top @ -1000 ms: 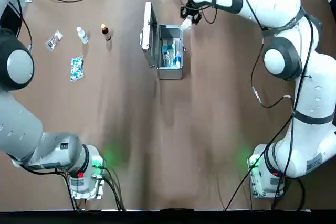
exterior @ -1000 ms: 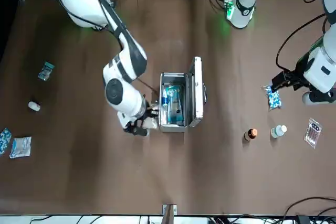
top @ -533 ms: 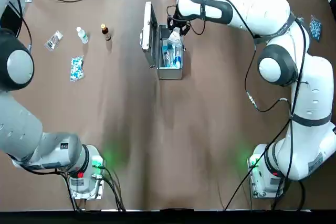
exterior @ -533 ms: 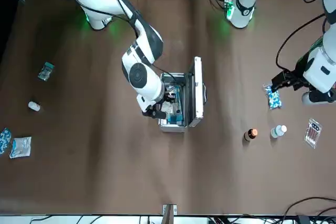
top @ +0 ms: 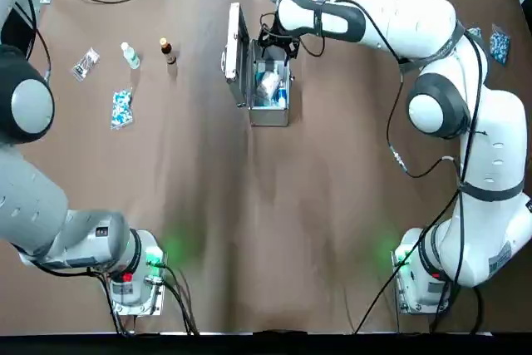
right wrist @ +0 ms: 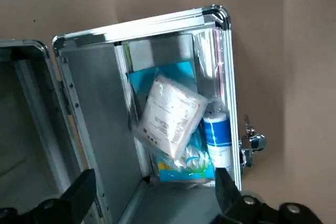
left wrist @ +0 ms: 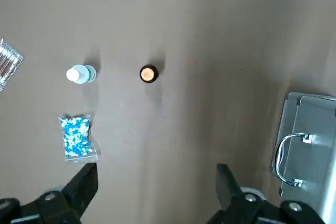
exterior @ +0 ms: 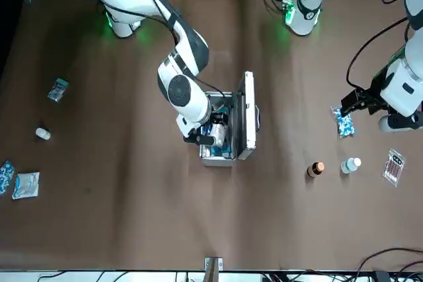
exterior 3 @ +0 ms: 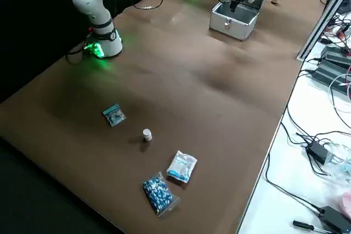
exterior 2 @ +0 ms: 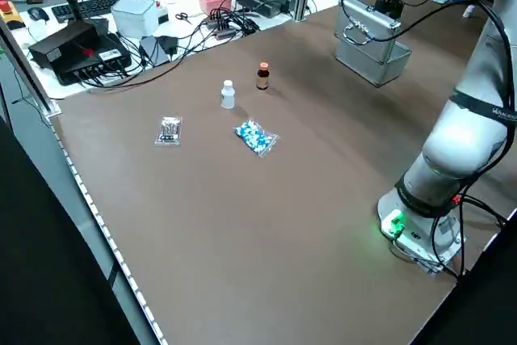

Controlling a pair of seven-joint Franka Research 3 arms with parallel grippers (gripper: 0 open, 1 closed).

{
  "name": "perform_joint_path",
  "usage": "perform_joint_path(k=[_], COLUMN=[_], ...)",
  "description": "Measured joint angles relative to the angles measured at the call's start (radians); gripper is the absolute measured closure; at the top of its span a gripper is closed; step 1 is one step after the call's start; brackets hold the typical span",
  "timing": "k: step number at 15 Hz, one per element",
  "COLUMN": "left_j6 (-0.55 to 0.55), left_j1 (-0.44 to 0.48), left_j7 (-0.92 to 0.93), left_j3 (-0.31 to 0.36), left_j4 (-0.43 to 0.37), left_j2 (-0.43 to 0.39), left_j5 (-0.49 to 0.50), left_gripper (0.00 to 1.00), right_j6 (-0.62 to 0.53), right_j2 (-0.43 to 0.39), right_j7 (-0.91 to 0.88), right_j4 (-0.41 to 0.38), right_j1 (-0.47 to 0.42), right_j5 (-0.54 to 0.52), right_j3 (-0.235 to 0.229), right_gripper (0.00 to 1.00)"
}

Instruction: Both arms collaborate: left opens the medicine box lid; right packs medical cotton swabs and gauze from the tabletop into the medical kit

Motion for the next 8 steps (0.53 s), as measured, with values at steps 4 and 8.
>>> perform_joint_path(k=[4, 8], left_j6=[0.000, 0.000], left_j1=[0.003, 0.004], left_j7=[0.000, 0.000], left_j3=[0.000, 0.000], left_j4=[0.000, 0.000], left_j2=[0.000, 0.000], left_j5=[0.000, 0.001], left_gripper=[0.00, 0.00], right_j6=[-0.001, -0.106], right_j2=[-0.001, -0.051], right_j7=[0.005, -0.028], right_j4=[0.006, 0.026], right_j1=[-0.020, -0.123], right_j5=[-0.001, -0.049], right_j3=[-0.019, -0.038], right_gripper=[0.00, 0.01])
